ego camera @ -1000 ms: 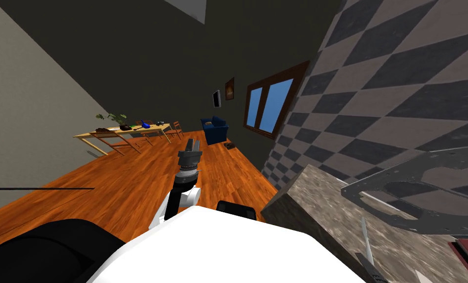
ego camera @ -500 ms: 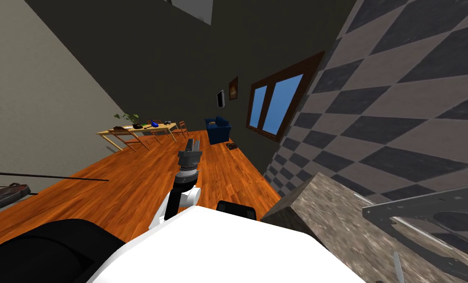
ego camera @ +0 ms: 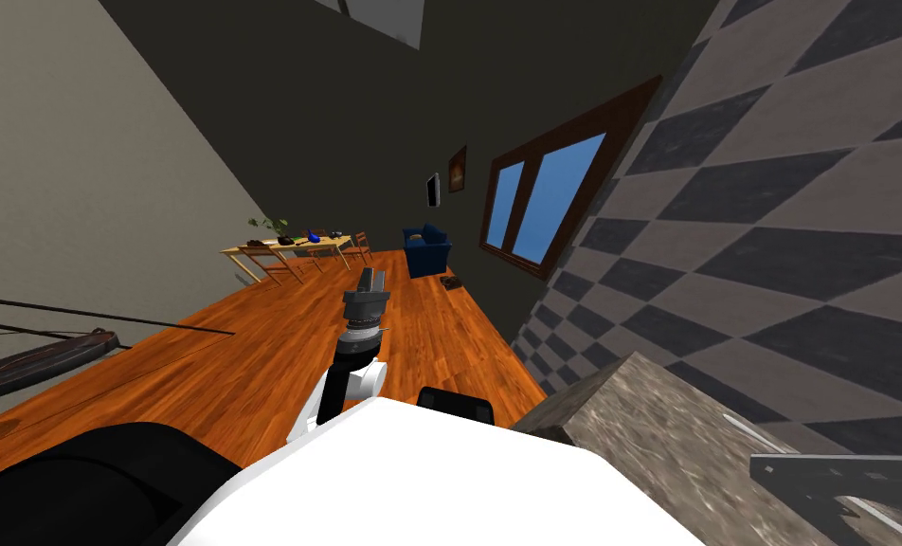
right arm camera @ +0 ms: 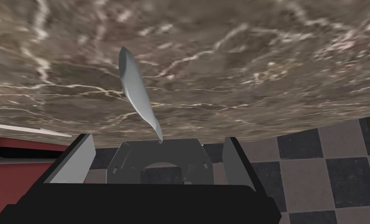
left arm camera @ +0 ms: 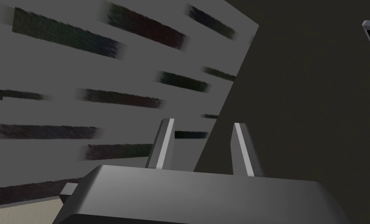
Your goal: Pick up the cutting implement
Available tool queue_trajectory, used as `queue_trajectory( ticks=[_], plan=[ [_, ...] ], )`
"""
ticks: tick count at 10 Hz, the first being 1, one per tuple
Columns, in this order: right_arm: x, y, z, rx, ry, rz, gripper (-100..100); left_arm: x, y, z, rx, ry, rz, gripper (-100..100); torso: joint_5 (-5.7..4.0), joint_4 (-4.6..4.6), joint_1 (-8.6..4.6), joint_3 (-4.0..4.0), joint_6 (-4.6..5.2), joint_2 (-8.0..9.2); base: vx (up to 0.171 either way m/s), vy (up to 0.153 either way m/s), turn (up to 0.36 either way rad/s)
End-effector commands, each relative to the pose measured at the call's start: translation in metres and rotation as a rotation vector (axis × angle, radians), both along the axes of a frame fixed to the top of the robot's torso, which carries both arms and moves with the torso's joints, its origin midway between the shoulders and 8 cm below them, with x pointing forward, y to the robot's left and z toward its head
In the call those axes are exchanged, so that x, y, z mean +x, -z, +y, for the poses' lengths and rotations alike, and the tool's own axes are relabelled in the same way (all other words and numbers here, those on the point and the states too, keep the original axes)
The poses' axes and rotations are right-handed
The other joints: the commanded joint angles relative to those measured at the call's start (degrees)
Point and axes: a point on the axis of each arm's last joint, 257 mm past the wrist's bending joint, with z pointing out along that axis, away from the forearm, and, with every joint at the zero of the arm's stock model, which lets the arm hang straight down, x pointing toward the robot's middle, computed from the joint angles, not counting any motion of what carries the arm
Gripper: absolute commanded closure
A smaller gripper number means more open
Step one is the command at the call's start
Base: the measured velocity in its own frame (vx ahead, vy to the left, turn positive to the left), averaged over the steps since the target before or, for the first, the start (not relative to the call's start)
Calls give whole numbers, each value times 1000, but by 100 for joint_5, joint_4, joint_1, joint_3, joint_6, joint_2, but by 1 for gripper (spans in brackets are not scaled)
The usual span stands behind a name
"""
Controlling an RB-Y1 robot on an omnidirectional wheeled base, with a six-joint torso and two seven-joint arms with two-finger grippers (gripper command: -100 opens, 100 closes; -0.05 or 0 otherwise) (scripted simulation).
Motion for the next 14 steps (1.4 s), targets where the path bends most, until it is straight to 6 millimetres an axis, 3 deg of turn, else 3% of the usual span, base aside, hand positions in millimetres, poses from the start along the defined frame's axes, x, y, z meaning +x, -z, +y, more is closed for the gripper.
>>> queue_trajectory(
  ticks=[1, 2, 3, 4, 5, 9, 10, 14],
  plan=[
    [-14, 3, -6, 0, 19, 41, -100, 0, 0, 0, 0, 0, 0, 0, 0, 0, 0, 0, 0, 0, 67, -73, 88],
    [-23, 6, -8, 4, 31, 69, -100, 0, 0, 0, 0, 0, 0, 0, 1, 0, 4, 1, 1, 1, 71, -63, 102],
    [-19, 6, -7, 2, 24, 51, -100, 0, 0, 0, 0, 0, 0, 0, 2, 0, 10, 0, 1, 0, 31, -28, 23],
    [-20, 7, -7, 3, 25, 55, 0, 0, 0, 0, 0, 0, 0, 0, 5, 2, 24, 6, 3, 11, 6, -6, -2],
    [-21, 13, -13, 3, 39, 54, -100, 0, 0, 0, 0, 0, 0, 0, 8, 4, 33, 12, 3, 21, -12, 0, 101],
    [-22, 22, -20, 3, 56, 54, -100, 0, 0, 0, 0, 0, 0, 0, 7, 9, 34, 22, 3, 38, -23, -4, 69],
    [-22, 22, -20, 3, 57, 53, 100, 0, 0, 0, 0, 0, 0, 0, 4, 9, 28, 21, 4, 35, 0, 0, 0],
    [-23, 22, -20, 4, 62, 54, 100, 0, 0, 0, 0, 0, 0, 0, 1, 8, 25, 18, -5, 30, -1, -1, -4]
  ],
)
